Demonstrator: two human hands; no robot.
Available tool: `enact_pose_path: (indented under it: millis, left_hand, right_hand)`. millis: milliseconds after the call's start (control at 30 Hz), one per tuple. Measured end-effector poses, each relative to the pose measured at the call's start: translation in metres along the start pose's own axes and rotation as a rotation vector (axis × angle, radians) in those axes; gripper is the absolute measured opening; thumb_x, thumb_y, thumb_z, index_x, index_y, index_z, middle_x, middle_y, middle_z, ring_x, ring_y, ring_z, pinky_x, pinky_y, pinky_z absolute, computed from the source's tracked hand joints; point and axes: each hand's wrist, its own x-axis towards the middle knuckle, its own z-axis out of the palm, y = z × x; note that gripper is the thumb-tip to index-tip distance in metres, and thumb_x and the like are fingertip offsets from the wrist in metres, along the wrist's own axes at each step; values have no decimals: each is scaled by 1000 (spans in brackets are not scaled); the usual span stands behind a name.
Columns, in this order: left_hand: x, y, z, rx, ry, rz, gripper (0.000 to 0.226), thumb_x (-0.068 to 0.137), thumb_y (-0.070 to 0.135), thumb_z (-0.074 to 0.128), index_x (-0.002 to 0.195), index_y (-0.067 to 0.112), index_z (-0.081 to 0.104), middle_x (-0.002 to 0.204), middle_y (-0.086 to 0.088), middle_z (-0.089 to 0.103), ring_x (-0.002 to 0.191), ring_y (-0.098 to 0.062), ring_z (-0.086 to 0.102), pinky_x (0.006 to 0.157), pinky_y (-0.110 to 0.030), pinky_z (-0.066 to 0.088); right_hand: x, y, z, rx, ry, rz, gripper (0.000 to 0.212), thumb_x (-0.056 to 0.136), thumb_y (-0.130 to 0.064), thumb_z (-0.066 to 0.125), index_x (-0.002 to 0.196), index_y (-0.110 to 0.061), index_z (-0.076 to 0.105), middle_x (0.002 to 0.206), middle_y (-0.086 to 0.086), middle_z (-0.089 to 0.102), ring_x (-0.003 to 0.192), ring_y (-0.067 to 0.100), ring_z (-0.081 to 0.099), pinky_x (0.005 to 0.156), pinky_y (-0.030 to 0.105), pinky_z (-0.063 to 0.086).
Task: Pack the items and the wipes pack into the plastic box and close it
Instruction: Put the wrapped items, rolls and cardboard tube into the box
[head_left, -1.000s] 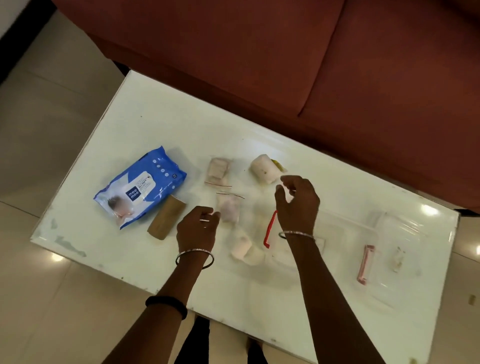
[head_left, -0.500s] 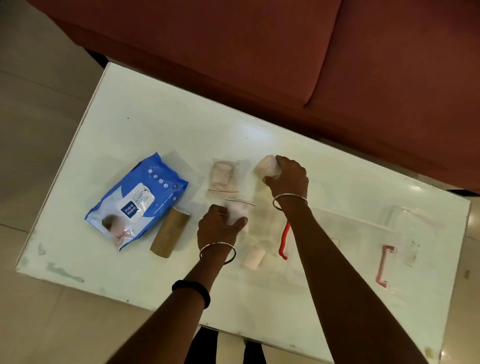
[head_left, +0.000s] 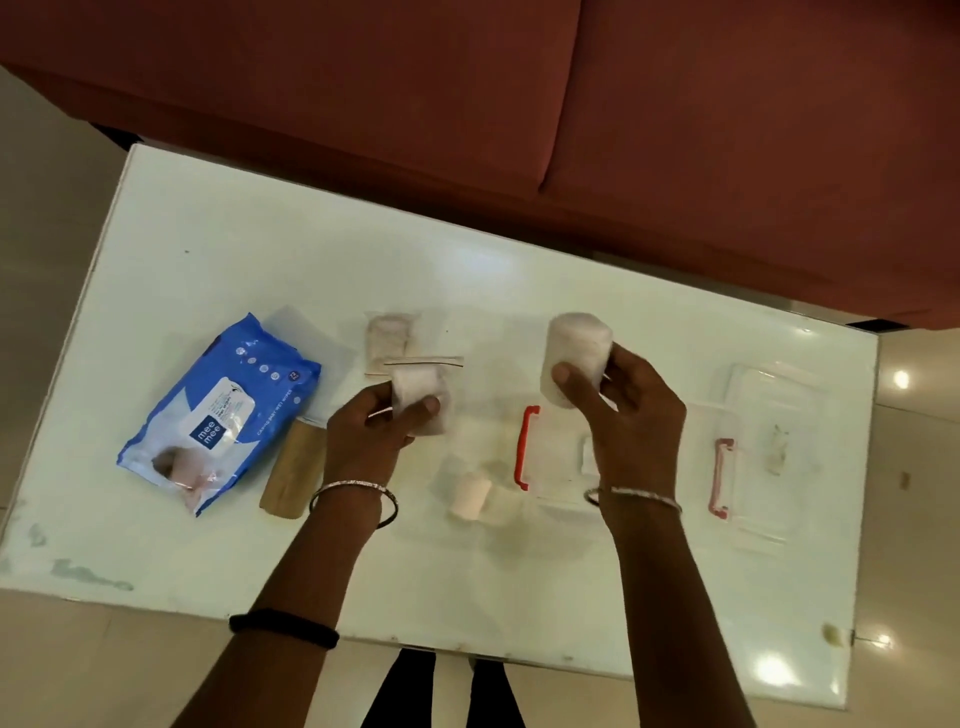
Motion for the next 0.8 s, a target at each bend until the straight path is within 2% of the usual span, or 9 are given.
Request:
enact_pose_path:
  millis: [100, 167, 267, 367, 467, 567, 633, 700, 800]
  left_hand:
    - [-22, 14, 17, 38, -66, 71, 32, 60, 33, 86, 89, 27, 73, 81, 11, 76, 77, -8, 70, 74, -29, 60]
    - [-36, 17, 37, 128, -105, 123, 37, 59, 35, 88, 92, 25, 74, 84, 10, 76, 76, -6, 70, 74, -23, 57]
    - [-54, 15, 68, 252, -126, 182, 39, 60, 35, 88, 94, 21, 75, 85, 7, 77, 77, -7, 72, 69, -15, 55]
    - [-71, 9, 108, 404, -90, 227, 41, 61, 41, 86, 93, 19, 76, 83, 3, 76, 75, -10, 72, 72, -26, 58]
    - [-80, 0, 143, 595, 13, 261, 39, 67, 47, 80, 94, 19, 74, 86, 1, 76, 82, -18, 71, 73, -33, 56]
    - [-80, -10, 169, 776, 99, 262, 32, 78, 42, 72, 99, 18, 69, 96, -3, 74, 98, -27, 65, 76, -35, 48]
    - [-76, -14, 183, 886, 139, 276, 27, 85, 37, 66, 102, 15, 64, 100, -5, 72, 106, -28, 62, 79, -36, 47]
    - [-71, -18, 193, 994, 166, 309, 25, 90, 32, 60, 107, 13, 60, 99, -7, 71, 102, -27, 64, 75, -33, 45]
    - [-64, -26, 201, 1133, 198, 336, 36, 95, 27, 55, 126, 10, 49, 98, -4, 72, 96, -22, 68, 64, -27, 36]
  right_hand:
    - [-9, 14, -40, 96, 46, 87, 48, 66, -27, 88, 111, -19, 72, 102, -3, 77, 94, 11, 74, 78, 22, 58]
    - [-11, 24, -64, 124, 57, 147, 43, 68, -23, 87, 108, -19, 73, 100, -2, 78, 93, 13, 74, 75, 20, 58]
    - [-8, 39, -85, 109, 52, 265, 31, 68, -23, 86, 97, -26, 77, 92, -4, 79, 89, 13, 75, 82, 28, 58]
    - [2, 54, -98, 69, 19, 341, 21, 68, -23, 86, 84, -33, 77, 88, -3, 78, 88, 17, 73, 84, 33, 58]
    - [16, 67, -105, 64, -29, 408, 26, 67, -20, 86, 90, -26, 76, 89, 1, 78, 91, 19, 74, 89, 37, 58]
    - [31, 81, -106, -2, -44, 469, 37, 65, -22, 88, 99, -14, 76, 95, 8, 77, 95, 26, 72, 97, 44, 54]
    - [39, 88, -104, -65, -40, 479, 43, 65, -23, 88, 104, -11, 74, 98, 8, 76, 95, 24, 71, 98, 43, 53]
    - [47, 92, -100, -114, -38, 478, 46, 64, -24, 88, 106, -12, 74, 100, 8, 76, 91, 20, 70, 95, 38, 54]
    - [53, 99, -93, -152, -54, 478, 50, 64, -27, 89, 109, -12, 73, 100, 6, 76, 89, 20, 69, 90, 33, 54]
